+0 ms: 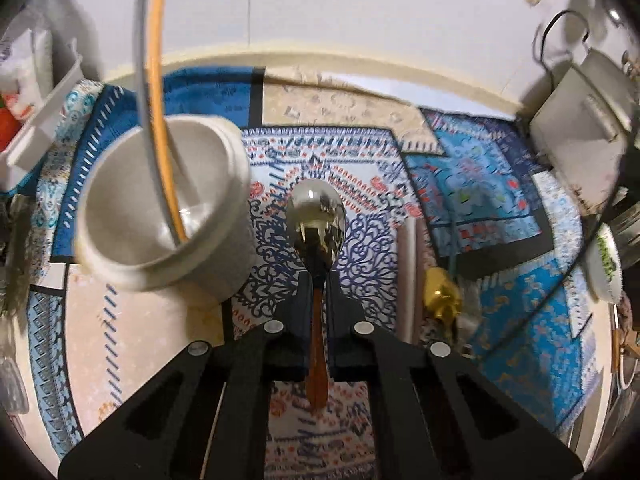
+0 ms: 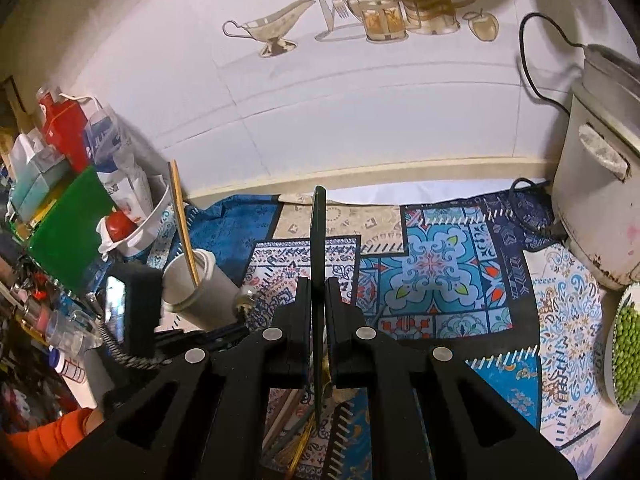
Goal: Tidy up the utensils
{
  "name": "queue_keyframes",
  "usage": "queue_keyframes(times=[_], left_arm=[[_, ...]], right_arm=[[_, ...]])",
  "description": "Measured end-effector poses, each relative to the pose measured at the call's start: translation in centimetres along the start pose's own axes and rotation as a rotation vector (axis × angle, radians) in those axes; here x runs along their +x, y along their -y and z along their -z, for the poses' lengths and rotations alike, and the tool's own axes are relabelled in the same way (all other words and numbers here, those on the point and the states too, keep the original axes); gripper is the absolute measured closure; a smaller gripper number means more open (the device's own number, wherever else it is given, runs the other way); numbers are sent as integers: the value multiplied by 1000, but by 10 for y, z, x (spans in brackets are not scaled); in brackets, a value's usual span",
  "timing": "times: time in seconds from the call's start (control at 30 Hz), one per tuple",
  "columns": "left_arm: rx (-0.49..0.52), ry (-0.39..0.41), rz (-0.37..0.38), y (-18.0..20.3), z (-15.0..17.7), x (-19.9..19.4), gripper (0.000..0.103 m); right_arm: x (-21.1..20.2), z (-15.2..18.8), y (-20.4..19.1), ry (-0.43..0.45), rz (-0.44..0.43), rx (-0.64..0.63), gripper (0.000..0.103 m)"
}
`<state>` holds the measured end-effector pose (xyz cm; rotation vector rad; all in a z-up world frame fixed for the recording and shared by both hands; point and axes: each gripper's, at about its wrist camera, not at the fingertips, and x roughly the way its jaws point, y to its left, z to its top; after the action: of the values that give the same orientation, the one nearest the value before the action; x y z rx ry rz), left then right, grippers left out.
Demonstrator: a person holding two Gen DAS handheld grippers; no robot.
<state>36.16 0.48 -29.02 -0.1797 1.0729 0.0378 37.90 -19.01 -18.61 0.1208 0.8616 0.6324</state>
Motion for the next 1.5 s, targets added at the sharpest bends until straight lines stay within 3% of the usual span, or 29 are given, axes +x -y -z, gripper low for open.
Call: queue_keyframes(times=[0.3, 0.5, 0.63, 0.8, 0.97, 1.13, 1.27, 1.5], left_arm=[[-5, 140, 18, 1, 3, -60, 103], [-36, 132, 39, -9, 3, -66, 103], [-64, 61, 73, -18, 7, -47, 101], [-40, 4, 75, -4, -1, -18, 84], [-7, -33, 84, 20, -24, 15, 74], [7, -77, 62, 38, -56, 58, 73], [37, -109, 3, 50, -73, 89, 73], [50, -109, -41, 61, -83, 109, 73]], right_arm=[[-5, -8, -15, 29, -29, -44, 97], [-6, -9, -24, 35, -43, -68, 97], [-9, -11, -24, 43, -38, -78, 97], [-14, -17, -12, 63, -14, -64, 97], [-21, -22, 6, 84, 28, -41, 97], [-26, -25, 24, 92, 64, -17, 97], [-26, -27, 39, 94, 80, 8, 97], [-25, -32, 57, 103, 98, 33, 97]])
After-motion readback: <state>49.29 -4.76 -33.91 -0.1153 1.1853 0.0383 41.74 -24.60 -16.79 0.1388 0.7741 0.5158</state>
